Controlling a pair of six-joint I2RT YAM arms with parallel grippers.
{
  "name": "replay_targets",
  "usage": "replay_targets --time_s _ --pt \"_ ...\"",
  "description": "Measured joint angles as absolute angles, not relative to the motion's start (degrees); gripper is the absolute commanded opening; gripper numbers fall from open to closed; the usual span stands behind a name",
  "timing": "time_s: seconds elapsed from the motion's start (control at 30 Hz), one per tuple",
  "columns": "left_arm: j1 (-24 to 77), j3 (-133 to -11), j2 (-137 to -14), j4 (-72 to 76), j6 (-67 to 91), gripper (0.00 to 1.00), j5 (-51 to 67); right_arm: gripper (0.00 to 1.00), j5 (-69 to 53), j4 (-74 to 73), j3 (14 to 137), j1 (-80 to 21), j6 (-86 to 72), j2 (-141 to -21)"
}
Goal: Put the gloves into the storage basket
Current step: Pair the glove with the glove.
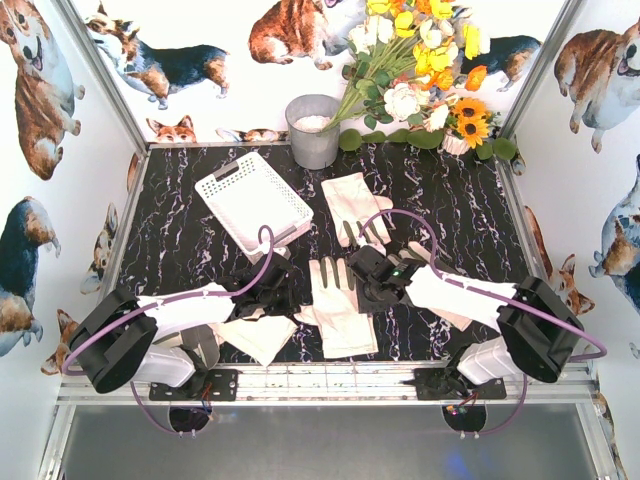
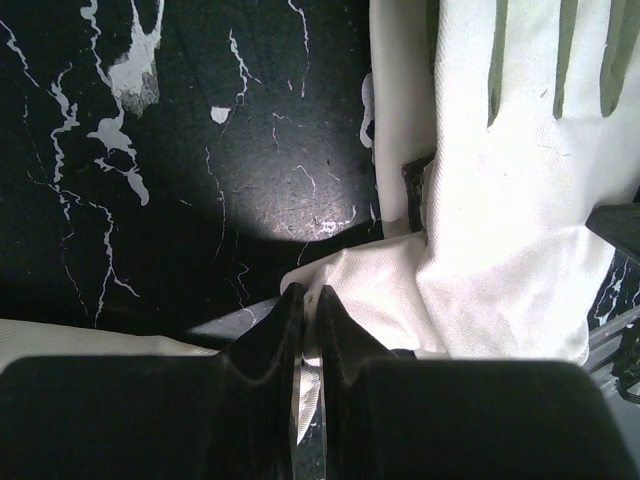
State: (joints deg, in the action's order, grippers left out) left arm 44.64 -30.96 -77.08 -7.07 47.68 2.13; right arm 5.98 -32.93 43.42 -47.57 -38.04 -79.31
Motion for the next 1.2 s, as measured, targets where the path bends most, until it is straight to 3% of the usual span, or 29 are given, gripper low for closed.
replay_targets --time_s 0.17,0.4,0.5,0.7,0.97,1.2 --pt "44.64 -31.0 -77.1 -7.07 47.53 0.15 2.11 0.24 6.33 -32.99 43.72 -47.57 -38.28 -81.36" --pt "44.38 -32.8 -77.03 -10.74 45.82 0.45 1.39 0.37 7.05 -34.09 44.01 -47.51 -38.28 -81.76" --pt "44.31 -35.53 -76.51 -14.96 44.56 0.51 0.47 0.41 7.4 -35.92 45.1 -47.35 -38.11 -81.54" --pt "44.31 -42.61 -72.95 -22.79 41.56 0.46 -1.13 0.46 8.01 -40.14 47.7 -46.81 -37.52 -76.29" --pt "45.82 -44.82 -72.07 -16.88 40.93 0.26 9.13 0.28 0.32 -37.8 45.71 -45.17 -38.33 -69.58" --pt "47.44 -40.66 -78.11 -6.28 43.86 0.18 19.27 0.17 -10.61 -33.26 40.01 -39.72 -40.64 -71.94"
